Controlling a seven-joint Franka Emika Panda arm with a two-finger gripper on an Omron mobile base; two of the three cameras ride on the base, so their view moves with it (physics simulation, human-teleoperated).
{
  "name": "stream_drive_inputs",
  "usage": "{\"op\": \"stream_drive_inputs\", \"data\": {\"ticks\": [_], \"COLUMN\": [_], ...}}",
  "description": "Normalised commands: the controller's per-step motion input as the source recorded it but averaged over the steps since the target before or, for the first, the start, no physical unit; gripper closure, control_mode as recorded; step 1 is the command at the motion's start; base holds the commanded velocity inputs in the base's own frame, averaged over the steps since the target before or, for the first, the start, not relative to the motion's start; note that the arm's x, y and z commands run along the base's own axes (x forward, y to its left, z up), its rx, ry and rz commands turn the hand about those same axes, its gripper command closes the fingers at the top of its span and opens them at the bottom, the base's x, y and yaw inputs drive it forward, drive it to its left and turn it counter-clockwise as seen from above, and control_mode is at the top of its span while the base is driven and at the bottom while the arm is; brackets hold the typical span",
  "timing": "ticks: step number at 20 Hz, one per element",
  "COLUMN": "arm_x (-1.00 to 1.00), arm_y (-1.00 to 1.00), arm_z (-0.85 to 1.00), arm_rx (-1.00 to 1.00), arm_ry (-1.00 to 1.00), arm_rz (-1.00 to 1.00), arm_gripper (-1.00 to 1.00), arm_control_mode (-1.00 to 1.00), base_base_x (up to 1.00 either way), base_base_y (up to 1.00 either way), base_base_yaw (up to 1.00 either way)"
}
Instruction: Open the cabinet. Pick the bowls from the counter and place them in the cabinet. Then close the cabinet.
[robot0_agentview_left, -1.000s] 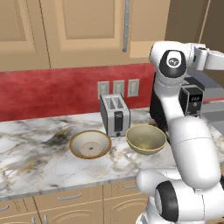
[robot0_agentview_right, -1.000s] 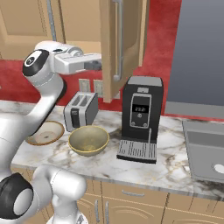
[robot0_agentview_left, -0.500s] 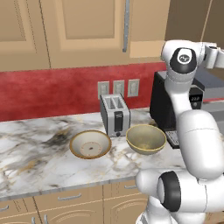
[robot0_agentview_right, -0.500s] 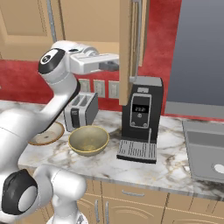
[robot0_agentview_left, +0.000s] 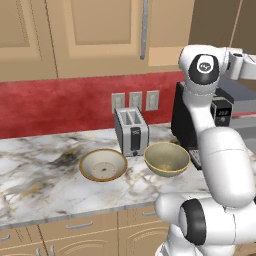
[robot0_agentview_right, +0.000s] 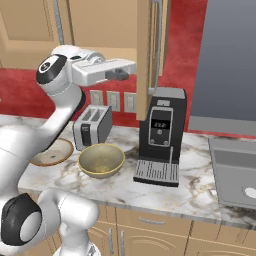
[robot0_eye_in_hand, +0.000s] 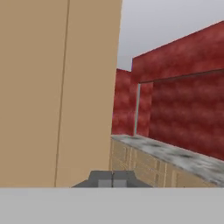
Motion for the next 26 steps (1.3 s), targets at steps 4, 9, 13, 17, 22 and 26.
{"op": "stream_drive_inputs", "data": {"ticks": [4,9,13,17,22,26], "arm_x": [0.0,-0.07,-0.04,0.0,0.0,0.12], "arm_y": [0.6,0.56,0.58,0.48,0.36,0.5], "arm_z": [0.0,-0.02,-0.2,-0.12,-0.08,0.0], "arm_rx": [0.0,0.0,-0.08,-0.08,-0.07,-0.07], "arm_ry": [-0.09,0.0,0.0,-0.01,-0.04,-0.03], "arm_rz": [0.29,0.46,0.74,0.76,0.78,0.66], "arm_gripper": [1.0,1.0,1.0,1.0,1.0,1.0], "arm_control_mode": [-1.0,-1.0,-1.0,-1.0,-1.0,-1.0], "base_base_x": [0.0,0.0,0.0,0.0,0.0,0.0], "base_base_y": [0.0,0.0,0.0,0.0,0.0,0.0], "base_base_yaw": [0.0,0.0,0.0,0.0,0.0,0.0]}}
